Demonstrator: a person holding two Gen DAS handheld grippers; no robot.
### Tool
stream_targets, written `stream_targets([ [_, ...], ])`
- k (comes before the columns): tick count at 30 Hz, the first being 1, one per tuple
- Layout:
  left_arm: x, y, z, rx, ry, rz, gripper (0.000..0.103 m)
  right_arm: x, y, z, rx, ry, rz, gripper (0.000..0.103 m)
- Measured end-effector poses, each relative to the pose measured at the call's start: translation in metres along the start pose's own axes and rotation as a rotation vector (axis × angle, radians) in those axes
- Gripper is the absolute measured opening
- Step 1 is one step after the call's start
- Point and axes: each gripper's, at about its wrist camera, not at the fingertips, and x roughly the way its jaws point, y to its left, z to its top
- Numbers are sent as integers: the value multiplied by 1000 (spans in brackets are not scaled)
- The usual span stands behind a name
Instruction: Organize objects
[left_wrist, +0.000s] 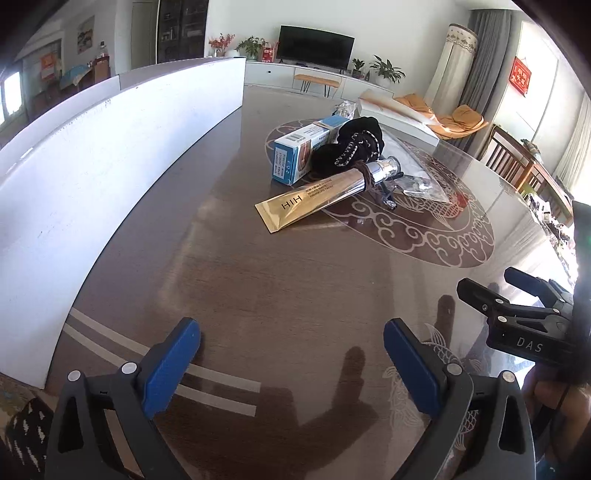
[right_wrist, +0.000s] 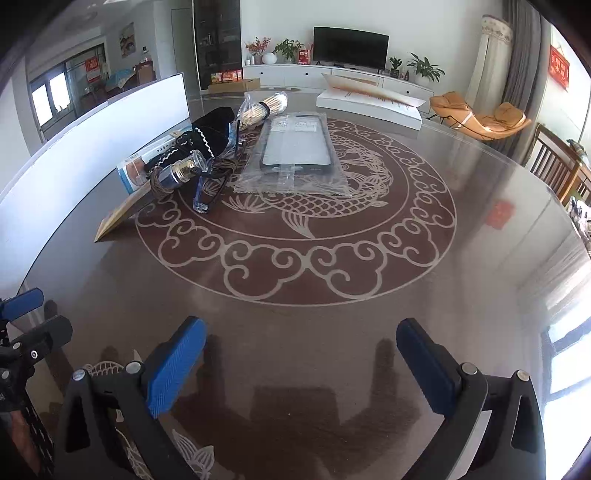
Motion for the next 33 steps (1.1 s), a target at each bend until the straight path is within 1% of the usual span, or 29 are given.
stream_targets([
  [4, 1, -1, -1, 12, -3, 11, 101, 6, -1, 0, 15, 29, 11, 103],
  [12, 5, -6, 0, 37, -9, 39, 101, 7, -2, -1, 27, 31, 7, 103],
  [16, 6, -9, -1, 54, -2, 49, 103, 7, -1, -1, 27, 31, 7, 103],
  [20, 10, -17, -4, 109, 7, 99, 103, 7, -1, -1, 27, 31, 7, 103],
  [21, 10, -18, -5, 108, 5, 88, 103, 7, -2, -1, 27, 31, 7, 103],
  [33, 11, -20, -5, 114, -7, 90, 103, 7, -1, -1, 27, 31, 7, 103],
])
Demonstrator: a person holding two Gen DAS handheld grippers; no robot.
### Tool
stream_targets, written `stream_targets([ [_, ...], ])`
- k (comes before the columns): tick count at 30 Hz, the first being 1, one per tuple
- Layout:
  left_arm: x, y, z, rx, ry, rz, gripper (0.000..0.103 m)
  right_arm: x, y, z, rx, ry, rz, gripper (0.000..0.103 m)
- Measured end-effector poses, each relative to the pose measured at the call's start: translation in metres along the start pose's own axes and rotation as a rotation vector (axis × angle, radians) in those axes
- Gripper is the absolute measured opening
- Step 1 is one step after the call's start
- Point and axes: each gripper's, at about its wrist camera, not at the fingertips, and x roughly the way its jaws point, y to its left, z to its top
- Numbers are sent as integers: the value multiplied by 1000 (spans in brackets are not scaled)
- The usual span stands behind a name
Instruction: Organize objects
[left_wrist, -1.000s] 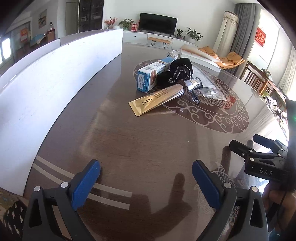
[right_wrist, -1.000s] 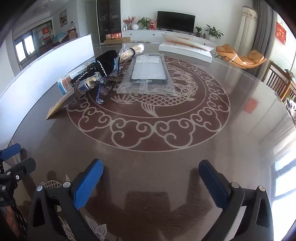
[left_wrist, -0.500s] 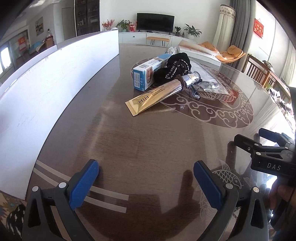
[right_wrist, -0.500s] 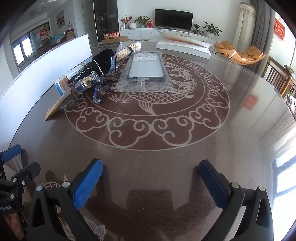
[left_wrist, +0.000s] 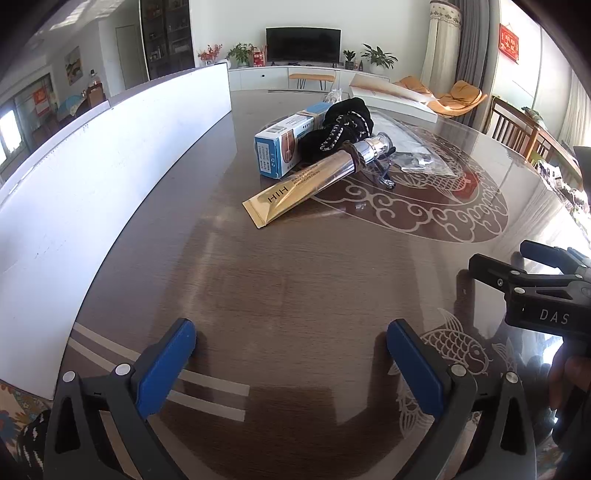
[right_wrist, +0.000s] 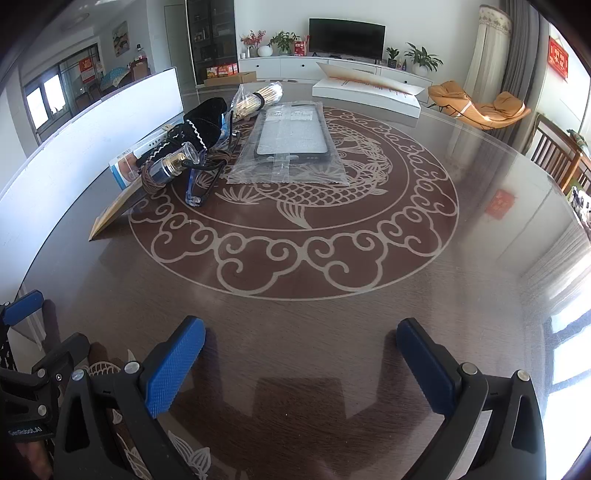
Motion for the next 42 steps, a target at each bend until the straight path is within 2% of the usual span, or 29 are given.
stream_targets([
  [42, 1, 1, 2, 18, -3, -16, 103, 0, 0, 0, 0, 0, 0, 103],
])
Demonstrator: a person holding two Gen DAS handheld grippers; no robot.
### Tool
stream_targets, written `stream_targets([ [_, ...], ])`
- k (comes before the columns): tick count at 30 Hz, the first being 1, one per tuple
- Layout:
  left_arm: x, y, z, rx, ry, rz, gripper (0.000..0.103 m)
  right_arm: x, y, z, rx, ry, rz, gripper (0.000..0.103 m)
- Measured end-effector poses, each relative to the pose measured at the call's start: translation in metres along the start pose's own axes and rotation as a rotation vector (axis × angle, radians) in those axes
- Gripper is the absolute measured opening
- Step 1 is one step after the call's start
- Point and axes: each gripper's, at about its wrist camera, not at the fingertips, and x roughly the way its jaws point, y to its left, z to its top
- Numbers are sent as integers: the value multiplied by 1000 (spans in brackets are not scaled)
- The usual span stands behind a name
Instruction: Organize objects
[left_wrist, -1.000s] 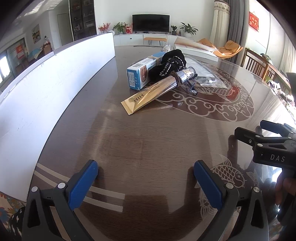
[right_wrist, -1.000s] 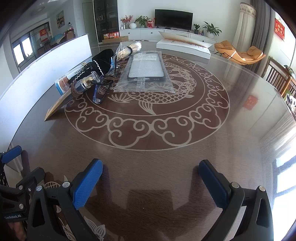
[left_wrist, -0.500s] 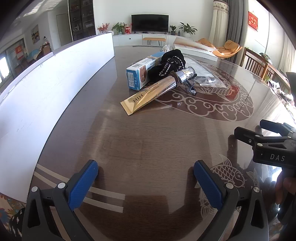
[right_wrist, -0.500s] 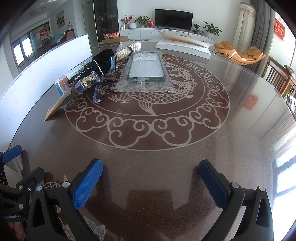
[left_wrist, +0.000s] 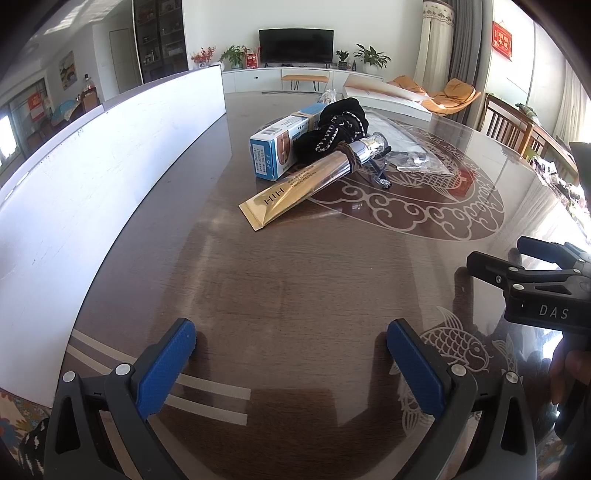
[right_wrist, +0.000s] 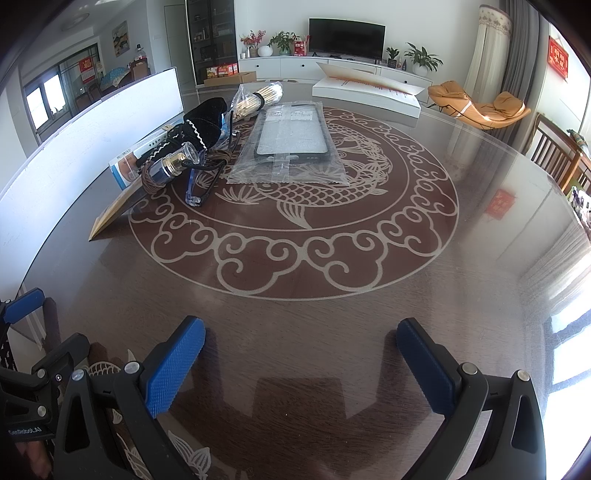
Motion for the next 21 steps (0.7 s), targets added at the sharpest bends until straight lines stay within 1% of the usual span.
stream_targets([
  [16, 1, 3, -1, -5, -1, 3, 103, 0, 0, 0, 0, 0, 0, 103],
  [21, 2, 12, 1, -30, -1, 23, 103, 0, 0, 0, 0, 0, 0, 103],
])
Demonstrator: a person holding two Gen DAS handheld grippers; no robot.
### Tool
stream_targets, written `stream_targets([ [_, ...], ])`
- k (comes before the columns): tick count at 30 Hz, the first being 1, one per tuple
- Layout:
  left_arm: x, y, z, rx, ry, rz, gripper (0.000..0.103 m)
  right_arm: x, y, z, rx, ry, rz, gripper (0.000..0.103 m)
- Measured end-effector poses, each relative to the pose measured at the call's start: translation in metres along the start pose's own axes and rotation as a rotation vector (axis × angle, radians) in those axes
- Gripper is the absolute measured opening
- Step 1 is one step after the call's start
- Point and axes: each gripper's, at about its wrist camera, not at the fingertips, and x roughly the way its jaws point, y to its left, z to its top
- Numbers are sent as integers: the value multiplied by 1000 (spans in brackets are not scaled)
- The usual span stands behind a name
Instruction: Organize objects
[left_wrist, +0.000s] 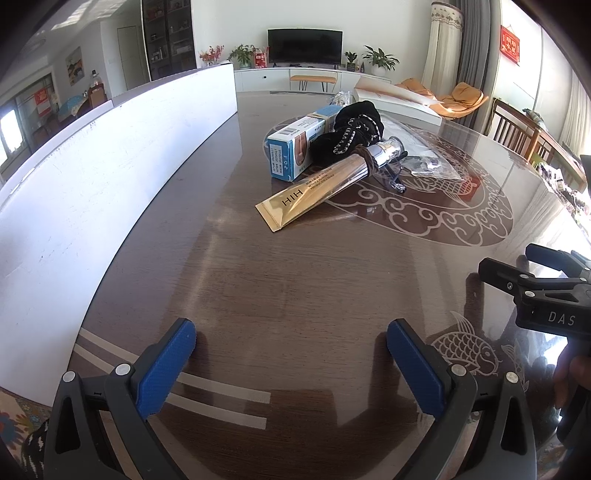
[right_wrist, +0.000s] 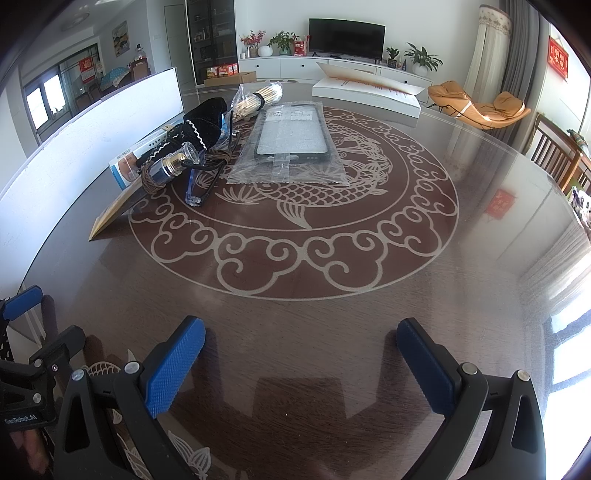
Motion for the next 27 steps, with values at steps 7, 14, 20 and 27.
stream_targets([
  [7, 3, 20, 3, -47, 7, 36, 103, 0, 0, 0, 0, 0, 0, 103],
  [14, 6, 29, 5, -70, 0, 54, 103, 1, 0, 1, 1, 0, 1, 103],
  [20, 7, 29, 5, -68, -6, 54, 103, 4, -2, 10, 14, 41, 45, 103],
  [27, 8, 30, 5, -73, -11, 58, 103, 12, 24, 73, 146, 57, 298, 93],
])
